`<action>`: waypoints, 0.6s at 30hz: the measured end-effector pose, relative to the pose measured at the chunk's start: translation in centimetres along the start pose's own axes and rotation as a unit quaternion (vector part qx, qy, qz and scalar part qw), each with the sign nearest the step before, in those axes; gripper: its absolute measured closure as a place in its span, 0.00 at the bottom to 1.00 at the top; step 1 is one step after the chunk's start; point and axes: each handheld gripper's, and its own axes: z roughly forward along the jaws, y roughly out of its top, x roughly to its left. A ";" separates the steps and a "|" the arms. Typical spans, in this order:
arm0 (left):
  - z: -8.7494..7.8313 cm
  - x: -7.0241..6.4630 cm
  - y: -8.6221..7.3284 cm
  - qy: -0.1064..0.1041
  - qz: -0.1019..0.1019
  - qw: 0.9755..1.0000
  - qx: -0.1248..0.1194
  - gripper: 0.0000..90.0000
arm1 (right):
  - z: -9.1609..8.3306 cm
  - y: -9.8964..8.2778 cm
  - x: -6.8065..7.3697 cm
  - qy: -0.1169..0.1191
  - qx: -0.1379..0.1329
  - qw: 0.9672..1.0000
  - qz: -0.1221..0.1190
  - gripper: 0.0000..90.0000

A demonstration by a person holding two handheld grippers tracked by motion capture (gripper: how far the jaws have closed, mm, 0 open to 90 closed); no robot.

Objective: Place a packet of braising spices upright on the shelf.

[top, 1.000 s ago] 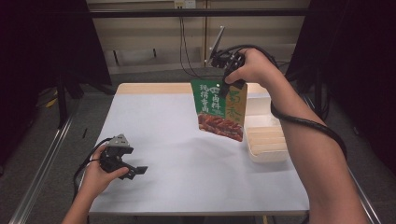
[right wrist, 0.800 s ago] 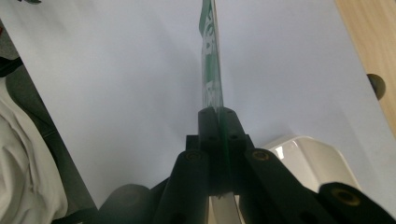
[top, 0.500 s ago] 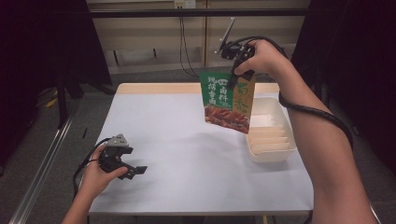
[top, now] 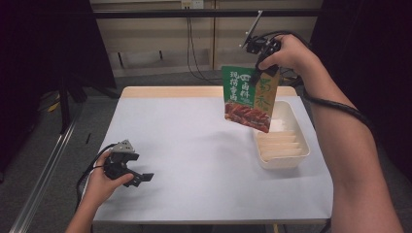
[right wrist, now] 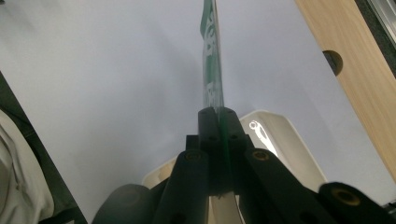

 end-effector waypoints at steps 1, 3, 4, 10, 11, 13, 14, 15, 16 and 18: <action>0.0 -0.1 0.1 0.003 0.003 1.000 0.011 0.00 | -0.1 -0.1 -0.2 -0.002 0.002 1.000 0.001 1.00; 0.1 -0.1 0.1 0.000 0.002 1.000 0.012 0.00 | -0.3 -0.1 -0.6 -0.002 0.001 1.000 0.003 1.00; 0.1 -0.1 0.1 0.000 0.002 1.000 0.012 0.00 | -0.4 -0.2 -0.8 -0.006 0.001 1.000 0.004 1.00; 0.1 -0.1 0.1 0.002 0.005 1.000 0.014 0.00 | -0.8 -0.8 -2.0 -0.007 -0.002 1.000 0.008 1.00; 0.1 -0.1 0.1 0.002 0.005 1.000 0.014 0.00 | -0.8 -0.9 -2.1 -0.008 -0.003 1.000 0.009 1.00; 0.1 -0.1 0.1 0.000 0.003 1.000 0.013 0.00 | -0.8 -1.3 -2.4 -0.004 -0.002 1.000 0.011 1.00; 0.1 -0.1 0.1 0.000 0.003 1.000 0.013 0.00 | -0.8 -1.3 -2.4 -0.004 -0.002 1.000 0.011 1.00; 0.2 -0.1 0.0 0.000 0.003 1.000 0.013 0.00 | -0.8 -1.6 -2.8 -0.007 -0.002 1.000 0.017 1.00; 0.2 -0.1 0.0 0.001 0.003 1.000 0.013 0.00 | -0.8 -1.8 -2.9 -0.008 -0.003 1.000 0.019 1.00; 0.2 -0.1 0.0 0.002 0.004 1.000 0.015 0.00 | -0.9 -2.1 -3.1 -0.008 -0.003 1.000 0.022 1.00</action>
